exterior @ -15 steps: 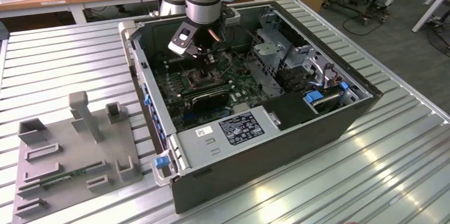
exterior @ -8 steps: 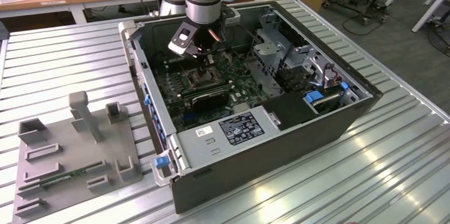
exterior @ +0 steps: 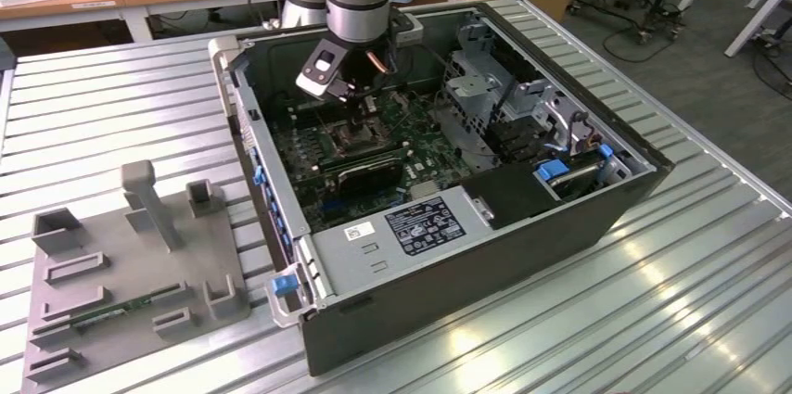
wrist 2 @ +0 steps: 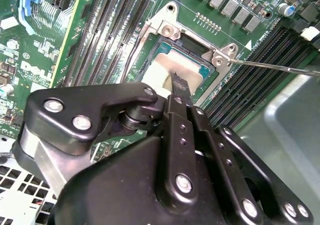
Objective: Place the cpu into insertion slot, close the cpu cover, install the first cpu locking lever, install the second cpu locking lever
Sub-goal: 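Place the cpu into insertion slot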
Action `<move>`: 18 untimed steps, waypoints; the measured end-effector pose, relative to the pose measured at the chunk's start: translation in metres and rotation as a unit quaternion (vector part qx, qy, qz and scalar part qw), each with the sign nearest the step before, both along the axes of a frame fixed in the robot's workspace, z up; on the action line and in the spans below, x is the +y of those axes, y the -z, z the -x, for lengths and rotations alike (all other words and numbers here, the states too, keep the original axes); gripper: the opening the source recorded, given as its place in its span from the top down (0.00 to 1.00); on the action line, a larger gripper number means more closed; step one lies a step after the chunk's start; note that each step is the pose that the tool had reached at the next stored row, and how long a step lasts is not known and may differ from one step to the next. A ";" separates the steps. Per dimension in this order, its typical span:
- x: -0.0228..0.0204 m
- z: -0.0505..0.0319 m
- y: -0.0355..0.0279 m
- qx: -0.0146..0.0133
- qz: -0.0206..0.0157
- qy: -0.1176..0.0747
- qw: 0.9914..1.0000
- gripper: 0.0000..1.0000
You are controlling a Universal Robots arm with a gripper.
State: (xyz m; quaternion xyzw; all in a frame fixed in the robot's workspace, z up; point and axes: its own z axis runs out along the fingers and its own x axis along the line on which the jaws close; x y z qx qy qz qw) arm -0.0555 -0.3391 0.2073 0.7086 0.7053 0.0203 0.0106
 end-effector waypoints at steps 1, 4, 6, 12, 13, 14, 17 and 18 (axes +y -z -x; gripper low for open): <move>0.0000 0.0000 0.0006 0.000 0.000 0.000 1.000 0.89; -0.0001 0.0000 0.0038 0.000 0.001 0.000 1.000 0.89; -0.0001 0.0000 0.0064 0.000 0.002 0.000 1.000 0.89; -0.0002 0.0001 0.0096 0.000 0.003 0.000 1.000 0.89; -0.0002 0.0001 0.0096 0.000 0.003 0.000 1.000 0.89; -0.0002 0.0001 0.0096 0.000 0.003 0.000 1.000 0.89; -0.0001 0.0001 0.0096 0.000 0.003 0.000 1.000 0.89; -0.0001 0.0001 0.0096 0.000 0.003 0.000 1.000 0.89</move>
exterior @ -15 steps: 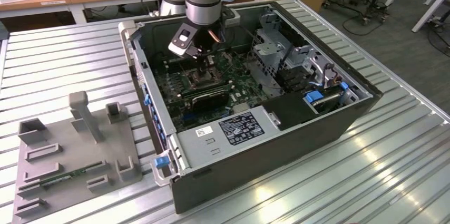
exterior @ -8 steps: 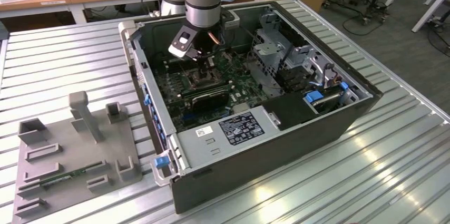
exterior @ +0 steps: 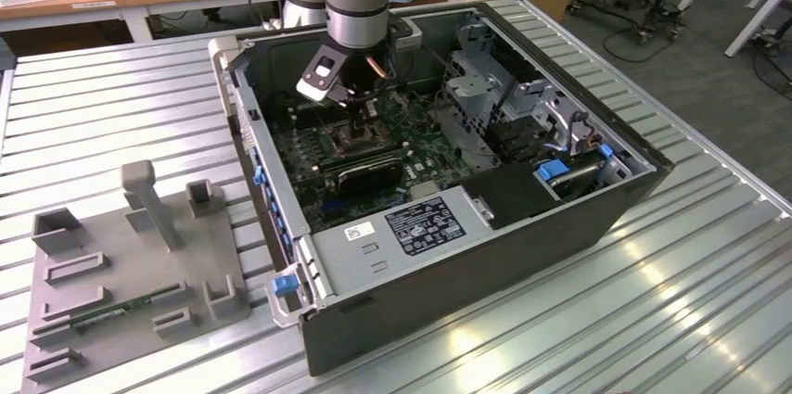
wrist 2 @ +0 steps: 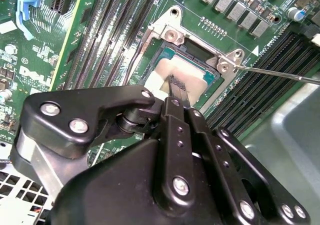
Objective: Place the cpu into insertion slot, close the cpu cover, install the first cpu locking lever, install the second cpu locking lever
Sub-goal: 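Place the cpu into insertion slot, then close the cpu cover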
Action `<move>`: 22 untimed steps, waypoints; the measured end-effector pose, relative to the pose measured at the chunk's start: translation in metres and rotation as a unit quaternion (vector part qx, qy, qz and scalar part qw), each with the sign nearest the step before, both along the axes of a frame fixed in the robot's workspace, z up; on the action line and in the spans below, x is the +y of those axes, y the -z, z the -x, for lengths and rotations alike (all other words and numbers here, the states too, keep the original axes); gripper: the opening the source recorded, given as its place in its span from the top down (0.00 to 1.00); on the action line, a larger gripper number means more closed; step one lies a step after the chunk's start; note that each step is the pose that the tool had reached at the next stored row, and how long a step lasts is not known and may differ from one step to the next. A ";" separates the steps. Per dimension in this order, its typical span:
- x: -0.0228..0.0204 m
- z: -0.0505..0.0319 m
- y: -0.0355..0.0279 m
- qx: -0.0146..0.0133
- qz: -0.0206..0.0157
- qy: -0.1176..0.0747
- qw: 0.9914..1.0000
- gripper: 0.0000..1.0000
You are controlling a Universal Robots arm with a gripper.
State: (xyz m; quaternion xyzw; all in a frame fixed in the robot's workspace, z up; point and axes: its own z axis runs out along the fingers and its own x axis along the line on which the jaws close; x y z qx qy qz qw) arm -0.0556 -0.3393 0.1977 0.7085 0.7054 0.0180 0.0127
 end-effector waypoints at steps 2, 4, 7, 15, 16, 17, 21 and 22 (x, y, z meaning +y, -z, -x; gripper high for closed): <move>0.0003 -0.0002 -0.0016 -0.001 -0.001 0.000 1.000 0.89; 0.0003 -0.0001 -0.0063 0.000 -0.001 0.000 1.000 0.89; 0.0001 0.0000 -0.0124 0.000 0.000 0.000 1.000 0.89; 0.0001 0.0000 -0.0225 0.000 0.000 0.000 1.000 0.89; 0.0001 0.0000 -0.0235 0.000 0.000 0.000 1.000 0.89; 0.0001 0.0000 -0.0237 0.000 0.000 0.000 1.000 0.89; 0.0001 0.0000 -0.0255 0.000 0.000 0.000 1.000 0.89; 0.0000 0.0000 -0.0257 0.000 0.000 0.000 1.000 0.89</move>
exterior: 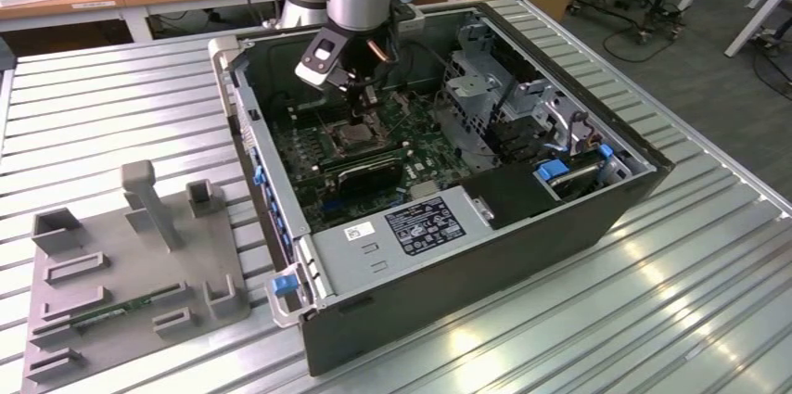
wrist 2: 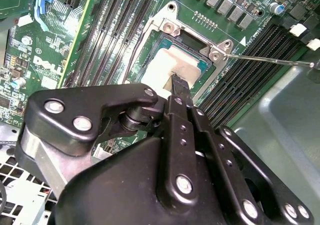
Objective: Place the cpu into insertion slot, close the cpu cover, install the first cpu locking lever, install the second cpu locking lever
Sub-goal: 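Close the cpu cover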
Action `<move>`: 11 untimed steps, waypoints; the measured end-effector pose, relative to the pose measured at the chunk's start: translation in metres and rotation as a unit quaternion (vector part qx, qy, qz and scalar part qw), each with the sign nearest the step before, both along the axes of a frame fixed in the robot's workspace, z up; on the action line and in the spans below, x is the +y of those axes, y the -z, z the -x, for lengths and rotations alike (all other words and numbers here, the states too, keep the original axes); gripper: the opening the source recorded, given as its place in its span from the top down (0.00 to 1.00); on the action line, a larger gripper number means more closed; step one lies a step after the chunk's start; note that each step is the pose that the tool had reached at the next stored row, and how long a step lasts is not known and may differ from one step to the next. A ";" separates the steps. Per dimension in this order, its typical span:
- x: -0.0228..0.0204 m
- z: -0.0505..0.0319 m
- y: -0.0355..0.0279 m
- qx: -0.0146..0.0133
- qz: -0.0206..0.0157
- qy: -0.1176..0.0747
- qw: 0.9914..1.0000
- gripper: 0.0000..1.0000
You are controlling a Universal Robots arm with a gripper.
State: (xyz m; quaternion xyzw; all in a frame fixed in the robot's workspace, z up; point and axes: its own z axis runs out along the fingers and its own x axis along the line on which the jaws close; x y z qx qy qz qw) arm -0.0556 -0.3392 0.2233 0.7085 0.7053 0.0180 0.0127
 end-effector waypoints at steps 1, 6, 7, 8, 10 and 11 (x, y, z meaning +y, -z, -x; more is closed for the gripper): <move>0.0000 0.0000 -0.0003 0.000 0.000 0.000 1.000 0.89; 0.0000 0.0000 -0.0018 0.000 0.000 0.000 1.000 0.89; 0.0000 0.0000 -0.0018 0.000 0.000 0.000 1.000 0.89; 0.0000 0.0000 -0.0023 0.000 0.000 0.000 1.000 0.89; 0.0000 0.0000 -0.0030 0.000 0.000 0.000 1.000 0.89; 0.0000 0.0000 -0.0034 0.000 0.000 0.000 1.000 0.89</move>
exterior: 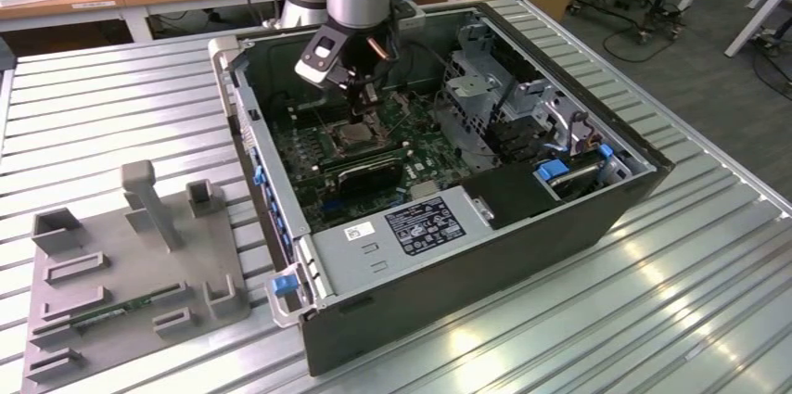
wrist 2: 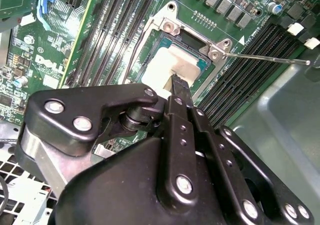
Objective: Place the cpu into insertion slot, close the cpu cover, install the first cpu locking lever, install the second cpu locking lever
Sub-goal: 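Close the cpu cover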
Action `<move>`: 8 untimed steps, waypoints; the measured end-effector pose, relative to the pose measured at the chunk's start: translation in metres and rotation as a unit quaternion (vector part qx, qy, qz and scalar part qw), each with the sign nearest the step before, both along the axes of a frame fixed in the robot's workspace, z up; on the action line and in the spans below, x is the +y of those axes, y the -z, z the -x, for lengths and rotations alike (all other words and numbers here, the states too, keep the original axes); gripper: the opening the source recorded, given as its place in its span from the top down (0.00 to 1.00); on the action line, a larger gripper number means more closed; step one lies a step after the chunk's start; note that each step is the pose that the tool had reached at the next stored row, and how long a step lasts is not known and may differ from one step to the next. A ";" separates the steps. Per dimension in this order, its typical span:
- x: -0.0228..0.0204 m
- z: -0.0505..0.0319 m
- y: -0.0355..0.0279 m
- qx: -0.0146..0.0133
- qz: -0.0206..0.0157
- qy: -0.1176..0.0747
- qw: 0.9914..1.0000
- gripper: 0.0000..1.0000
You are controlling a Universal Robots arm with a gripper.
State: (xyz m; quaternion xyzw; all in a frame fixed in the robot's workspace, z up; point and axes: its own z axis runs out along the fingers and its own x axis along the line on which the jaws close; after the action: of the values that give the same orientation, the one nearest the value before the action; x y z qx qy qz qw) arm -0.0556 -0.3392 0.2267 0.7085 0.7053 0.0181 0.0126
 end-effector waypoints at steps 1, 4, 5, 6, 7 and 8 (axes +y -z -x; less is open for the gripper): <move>0.0000 0.0000 -0.0005 0.000 0.000 0.000 1.000 0.89; 0.0000 0.0000 -0.0030 0.000 0.000 0.000 1.000 0.89; 0.0000 0.0000 -0.0039 0.000 0.000 0.000 1.000 0.89; 0.0000 0.0000 -0.0048 0.000 0.000 0.000 1.000 0.89; 0.0000 0.0000 -0.0058 0.000 0.000 0.000 1.000 0.89; 0.0000 0.0000 -0.0067 0.000 0.000 0.000 1.000 0.89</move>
State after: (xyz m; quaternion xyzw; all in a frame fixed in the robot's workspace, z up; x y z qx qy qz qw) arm -0.0556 -0.3392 0.2335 0.7085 0.7053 0.0181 0.0126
